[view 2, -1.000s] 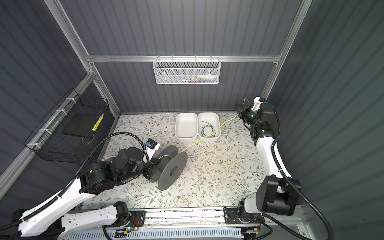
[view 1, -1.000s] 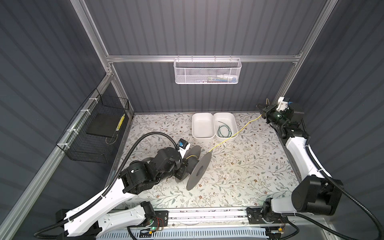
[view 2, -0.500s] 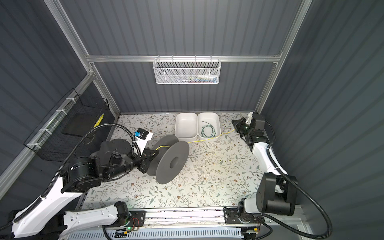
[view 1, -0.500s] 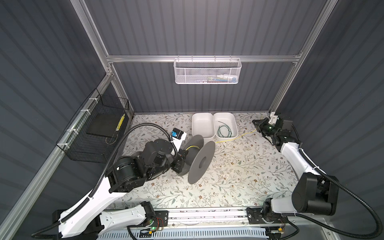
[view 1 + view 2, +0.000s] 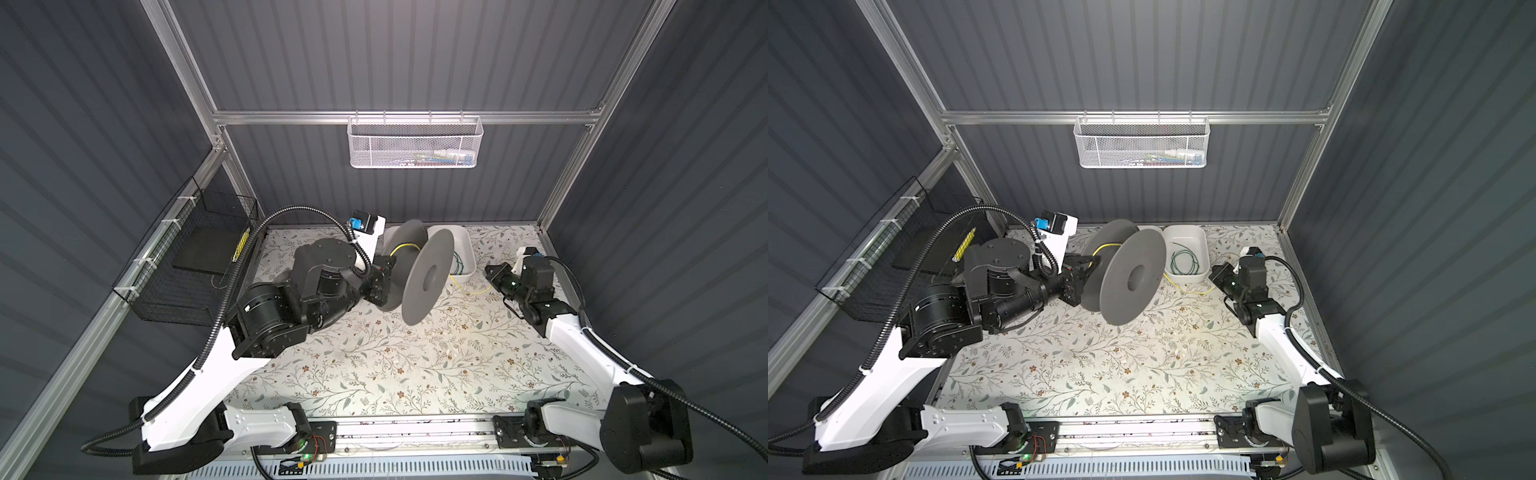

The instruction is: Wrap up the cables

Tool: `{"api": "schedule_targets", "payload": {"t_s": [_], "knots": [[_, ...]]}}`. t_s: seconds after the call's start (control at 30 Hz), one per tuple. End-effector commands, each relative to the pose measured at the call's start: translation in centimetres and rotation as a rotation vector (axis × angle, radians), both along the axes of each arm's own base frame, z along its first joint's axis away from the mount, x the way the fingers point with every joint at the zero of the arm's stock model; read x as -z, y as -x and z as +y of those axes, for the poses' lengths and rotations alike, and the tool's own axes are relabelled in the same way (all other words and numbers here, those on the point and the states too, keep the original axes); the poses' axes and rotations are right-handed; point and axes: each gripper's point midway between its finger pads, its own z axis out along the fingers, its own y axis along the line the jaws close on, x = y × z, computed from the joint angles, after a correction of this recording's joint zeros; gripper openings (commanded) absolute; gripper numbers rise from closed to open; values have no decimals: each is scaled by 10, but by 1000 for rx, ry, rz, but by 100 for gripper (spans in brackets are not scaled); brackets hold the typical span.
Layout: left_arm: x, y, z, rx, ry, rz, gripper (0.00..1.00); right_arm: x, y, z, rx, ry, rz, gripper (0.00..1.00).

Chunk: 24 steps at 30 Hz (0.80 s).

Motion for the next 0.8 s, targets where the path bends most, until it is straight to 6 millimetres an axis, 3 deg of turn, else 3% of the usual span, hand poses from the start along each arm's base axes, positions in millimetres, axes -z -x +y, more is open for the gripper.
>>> {"api": "schedule_targets", "payload": {"t_s": [0.0,0.27,0.47,0.6,0.77], "knots": [[-63,-20,17,-164,211,-135,0,-3,13,13,12,10,-38,0],[-49,-71,18,-485,182,-222,0,-29,71,57,-45,63,-129,0],[-19,-113,-5,-620,13,-248,0,-93,112,68,-105,109,-266,0],[18,-139,-20,-650,-109,-215,0,-139,131,82,-173,112,-353,0],[63,-158,-34,-660,-274,-175,0,-201,144,99,-253,118,-467,0]]}}
